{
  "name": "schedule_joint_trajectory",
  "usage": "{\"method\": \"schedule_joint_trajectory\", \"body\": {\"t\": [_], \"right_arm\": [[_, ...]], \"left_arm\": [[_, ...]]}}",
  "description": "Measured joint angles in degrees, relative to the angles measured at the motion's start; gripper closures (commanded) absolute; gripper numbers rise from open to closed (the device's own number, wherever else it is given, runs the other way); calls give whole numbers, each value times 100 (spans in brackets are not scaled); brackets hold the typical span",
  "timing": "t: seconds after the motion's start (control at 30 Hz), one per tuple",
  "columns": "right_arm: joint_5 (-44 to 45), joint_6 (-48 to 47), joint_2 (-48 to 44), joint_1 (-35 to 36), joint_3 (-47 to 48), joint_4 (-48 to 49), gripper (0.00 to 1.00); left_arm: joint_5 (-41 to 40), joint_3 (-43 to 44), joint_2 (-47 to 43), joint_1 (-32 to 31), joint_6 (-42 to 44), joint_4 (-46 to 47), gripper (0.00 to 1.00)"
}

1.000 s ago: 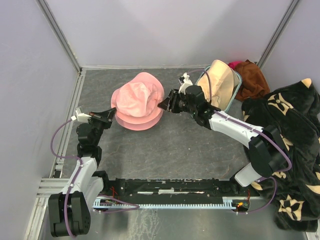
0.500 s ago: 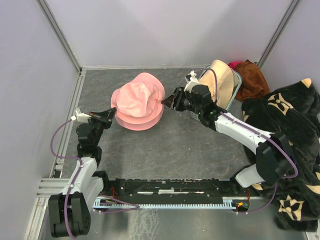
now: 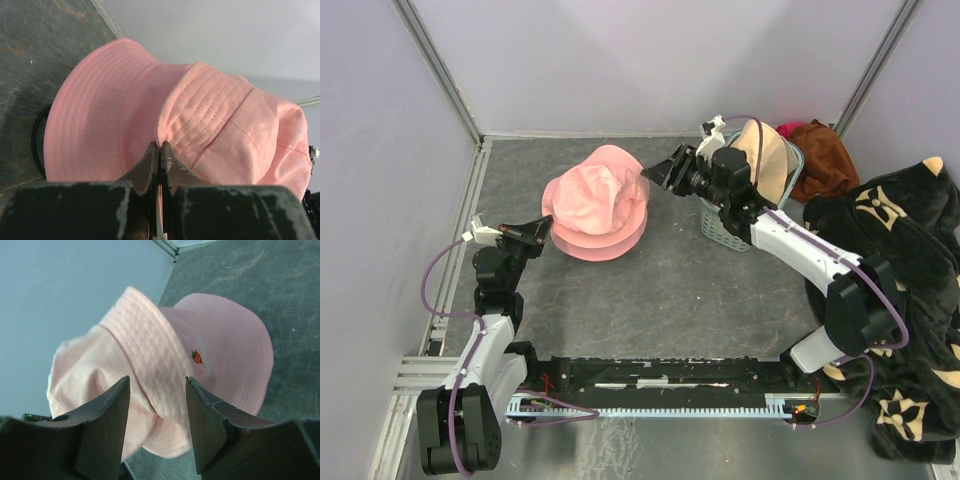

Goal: Stack the hats
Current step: Place the hat in the bin.

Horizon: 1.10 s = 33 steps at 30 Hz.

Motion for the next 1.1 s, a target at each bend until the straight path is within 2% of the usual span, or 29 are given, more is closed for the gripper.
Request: {"method": "schedule_joint_trajectory", "body": {"t": [0.23, 0.53, 0.67, 0.77, 0.93, 1.1], "right_arm": [[-308, 337, 660, -216, 592, 332, 42], [-848, 949, 1414, -393, 745, 1060, 42], [-1027, 1209, 1596, -417, 754, 1322, 46], [-1126, 1349, 1633, -415, 778, 1471, 55], [-1220, 1508, 1696, -415, 831, 1672, 89], [-1246, 1569, 1768, -415, 831, 1685, 97]], "left_arm": [[2, 0, 0, 0, 2, -11, 97], [4, 11, 17, 0, 4, -13, 97], [15, 31, 79, 0, 2, -9, 97], [44, 37, 122, 0, 4, -4, 97], [96, 39, 184, 0, 2, -2, 97], [101, 50, 175, 0, 4, -13, 97]]}}
